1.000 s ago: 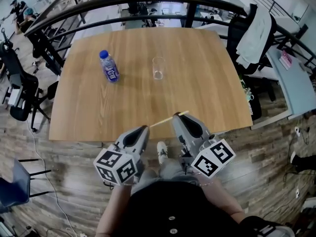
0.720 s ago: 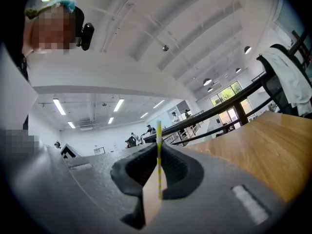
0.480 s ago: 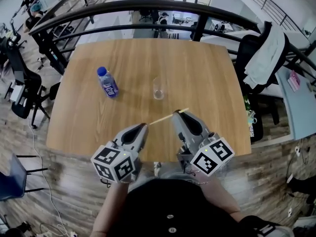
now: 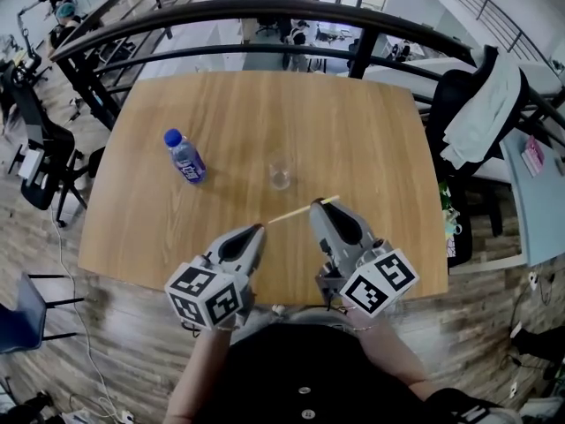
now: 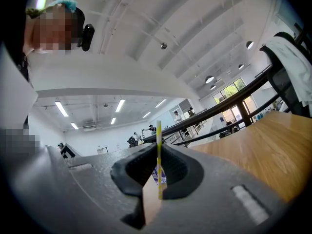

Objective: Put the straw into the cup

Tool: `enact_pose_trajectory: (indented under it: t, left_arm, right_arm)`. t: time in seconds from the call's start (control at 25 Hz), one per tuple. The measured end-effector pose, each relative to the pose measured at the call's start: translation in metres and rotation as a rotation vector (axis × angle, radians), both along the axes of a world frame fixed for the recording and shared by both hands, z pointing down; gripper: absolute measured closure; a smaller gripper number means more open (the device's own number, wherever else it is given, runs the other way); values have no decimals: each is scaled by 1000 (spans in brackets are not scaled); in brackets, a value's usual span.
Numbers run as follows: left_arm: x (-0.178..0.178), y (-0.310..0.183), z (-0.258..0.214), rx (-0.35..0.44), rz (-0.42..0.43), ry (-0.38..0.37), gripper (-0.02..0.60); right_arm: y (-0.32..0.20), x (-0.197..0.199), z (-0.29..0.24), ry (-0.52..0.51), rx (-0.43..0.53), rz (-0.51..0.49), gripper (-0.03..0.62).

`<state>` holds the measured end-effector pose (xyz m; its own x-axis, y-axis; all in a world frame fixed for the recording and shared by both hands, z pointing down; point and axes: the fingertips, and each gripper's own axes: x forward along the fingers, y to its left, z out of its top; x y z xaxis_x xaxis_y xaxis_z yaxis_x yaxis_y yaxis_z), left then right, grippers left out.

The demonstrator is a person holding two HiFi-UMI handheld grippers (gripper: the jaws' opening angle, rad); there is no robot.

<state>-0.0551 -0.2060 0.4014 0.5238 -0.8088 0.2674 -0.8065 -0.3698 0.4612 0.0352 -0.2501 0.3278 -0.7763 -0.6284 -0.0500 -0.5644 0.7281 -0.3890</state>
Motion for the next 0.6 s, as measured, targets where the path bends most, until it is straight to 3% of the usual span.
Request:
enact_pose_trajectory:
  t: [0.6]
  left_arm:
    - [1,-11,14,-50,37,2,558]
  right_arm:
    - [-14,8,15,-13,-37,67,574]
